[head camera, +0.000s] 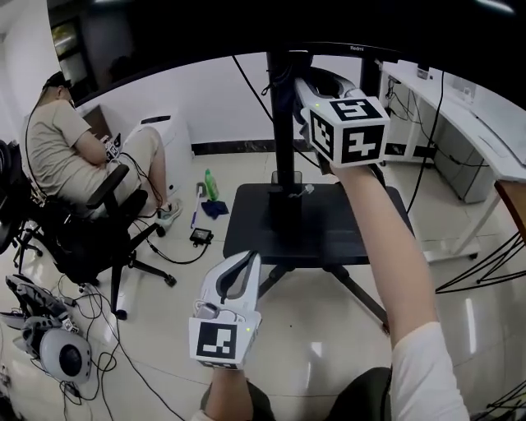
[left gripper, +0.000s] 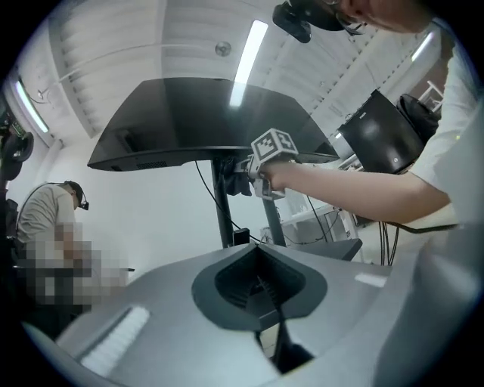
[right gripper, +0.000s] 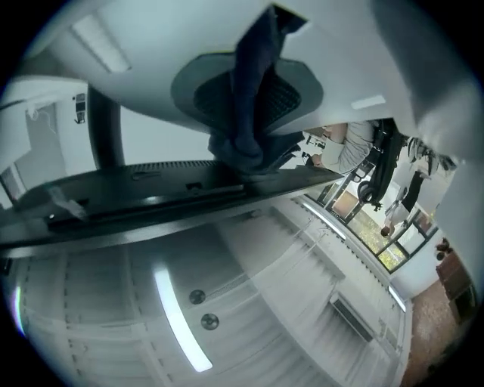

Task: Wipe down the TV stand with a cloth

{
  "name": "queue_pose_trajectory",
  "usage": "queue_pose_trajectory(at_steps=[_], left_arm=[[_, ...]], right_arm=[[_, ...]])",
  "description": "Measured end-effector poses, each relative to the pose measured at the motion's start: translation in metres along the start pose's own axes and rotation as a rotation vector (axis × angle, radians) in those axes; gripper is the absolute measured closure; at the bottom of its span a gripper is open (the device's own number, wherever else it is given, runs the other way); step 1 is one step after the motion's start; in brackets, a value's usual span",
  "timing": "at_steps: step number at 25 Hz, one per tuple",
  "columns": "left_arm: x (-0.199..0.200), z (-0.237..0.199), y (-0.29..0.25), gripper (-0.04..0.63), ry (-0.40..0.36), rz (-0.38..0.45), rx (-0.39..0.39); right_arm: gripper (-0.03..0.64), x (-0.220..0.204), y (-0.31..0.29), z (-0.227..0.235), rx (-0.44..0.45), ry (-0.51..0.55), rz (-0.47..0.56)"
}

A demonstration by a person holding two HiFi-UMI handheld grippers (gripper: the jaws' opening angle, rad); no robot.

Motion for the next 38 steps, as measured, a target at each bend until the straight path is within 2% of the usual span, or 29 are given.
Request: queue_pose_trajectory(at_steps=[3, 5, 10, 12, 14, 17, 20, 23, 25, 27, 29, 31, 34, 38], left_arm=[[0.007, -0.010, 0.009, 0.497, 0.003, 0.002, 0.023], [0.011, -0.014, 0.010, 0.497, 0.003, -0.001, 0.024], [0.015, -0.009, 0.018, 0.497, -0.013, 0.001, 0.015], [0.016, -0.006, 0.019, 0.497, -0.014, -0.002, 0.004], [0.017, -0.005, 0.019, 0.497, -0.011, -0.004, -0.004], [0.018, -0.001, 0.017, 0.497, -0.008, -0.001, -0.007], [0.020, 0.005, 0.016, 0.497, -0.015, 0.008, -0.012], [0.022, 0.010, 0.012, 0.497, -0.017, 0.018, -0.021], [0.023, 0.013, 0.007, 0.497, -0.019, 0.023, -0.031], [0.023, 0.020, 0.001, 0.497, -0.025, 0.027, -0.042], [0.019, 0.028, -0.008, 0.497, -0.023, 0.031, -0.055], [0.012, 0.036, -0.018, 0.497, -0.014, 0.028, -0.069], [0.010, 0.040, -0.025, 0.497, -0.015, 0.026, -0.079], [0.017, 0.044, -0.018, 0.496, -0.037, 0.027, -0.064]], right_arm=[[0.558, -0.003, -0.021, 0.009, 0.025, 0.022, 0.005], [0.558, -0.027, -0.031, 0.014, 0.051, 0.029, -0.066], [0.558, -0.155, -0.022, 0.018, 0.056, 0.037, -0.257], [0.558, -0.200, -0.016, 0.019, 0.064, -0.011, -0.302], [0.558, -0.219, -0.014, 0.021, 0.072, -0.067, -0.308], [0.557, -0.198, -0.007, 0.032, 0.052, -0.077, -0.258], [0.557, -0.144, 0.018, 0.040, 0.016, -0.087, -0.161], [0.557, -0.076, 0.093, 0.028, -0.072, -0.033, -0.018], [0.558, -0.049, 0.162, 0.001, -0.128, -0.001, 0.105], [0.558, -0.050, 0.218, -0.031, -0.174, 0.035, 0.171], [0.558, -0.072, 0.247, -0.044, -0.205, 0.057, 0.128], [0.558, -0.082, 0.242, -0.028, -0.221, 0.046, 0.118], [0.558, -0.074, 0.200, 0.026, -0.240, 0.021, 0.083], [0.557, -0.020, 0.122, 0.093, -0.265, 0.070, 0.052]])
Point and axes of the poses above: the fingertips, and each gripper's own axes: y backward along the fingers, z to its right, x out of its top, the point moved 2 cm from there along y, backward along the fingers, and after that the axes turned 3 degrees about -z, right-handed, at the moved point
